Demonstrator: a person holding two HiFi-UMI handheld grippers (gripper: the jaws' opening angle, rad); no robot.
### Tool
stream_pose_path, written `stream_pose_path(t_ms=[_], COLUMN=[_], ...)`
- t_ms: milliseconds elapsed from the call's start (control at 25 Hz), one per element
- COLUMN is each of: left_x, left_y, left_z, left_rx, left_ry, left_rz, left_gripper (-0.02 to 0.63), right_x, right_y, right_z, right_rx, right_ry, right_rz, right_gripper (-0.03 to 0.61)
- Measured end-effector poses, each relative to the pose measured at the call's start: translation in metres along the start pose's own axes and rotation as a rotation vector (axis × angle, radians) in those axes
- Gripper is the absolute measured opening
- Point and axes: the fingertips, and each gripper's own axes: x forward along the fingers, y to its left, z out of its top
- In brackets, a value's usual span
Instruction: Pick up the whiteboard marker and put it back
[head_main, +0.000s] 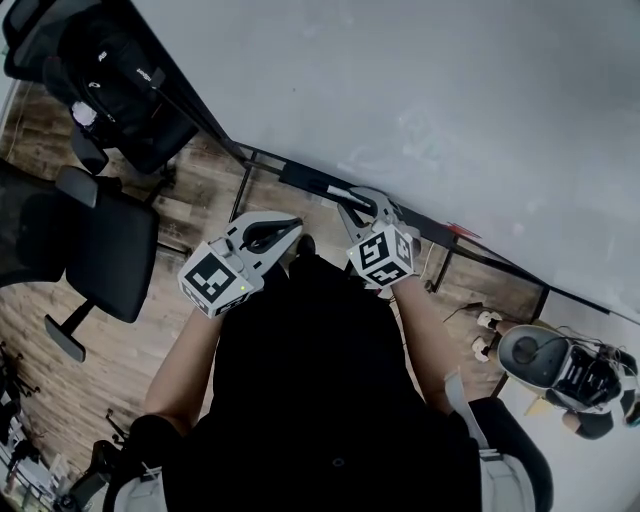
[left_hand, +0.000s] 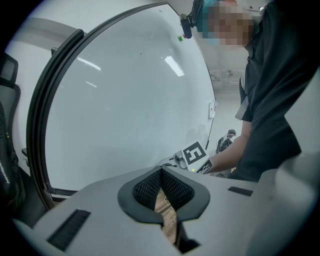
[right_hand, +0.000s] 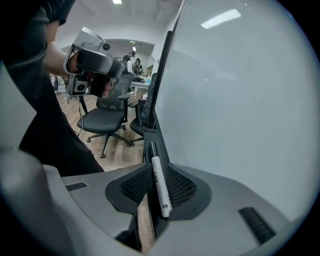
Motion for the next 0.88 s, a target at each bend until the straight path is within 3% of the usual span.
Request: stream_pose_path(t_ms=[440,880], left_x=[-0.001,-0.006], left_y=[0.005,0.009], left_z=[-0.003,-0.008], left_rx=[-0.007,-0.011], left_ry=[0.017,0.014], left_rz=[0.016,0.020], left_gripper=[0.012,0.012], right_x=[0.020,0.026], right_y=[-0.001,0.001], right_z=[-0.006,-0.010], right_rx=[-0.088,-0.089], right_ry=[0.078,0.126], right_rz=[-0.016,-0.025], right_gripper=[0.091,0.091])
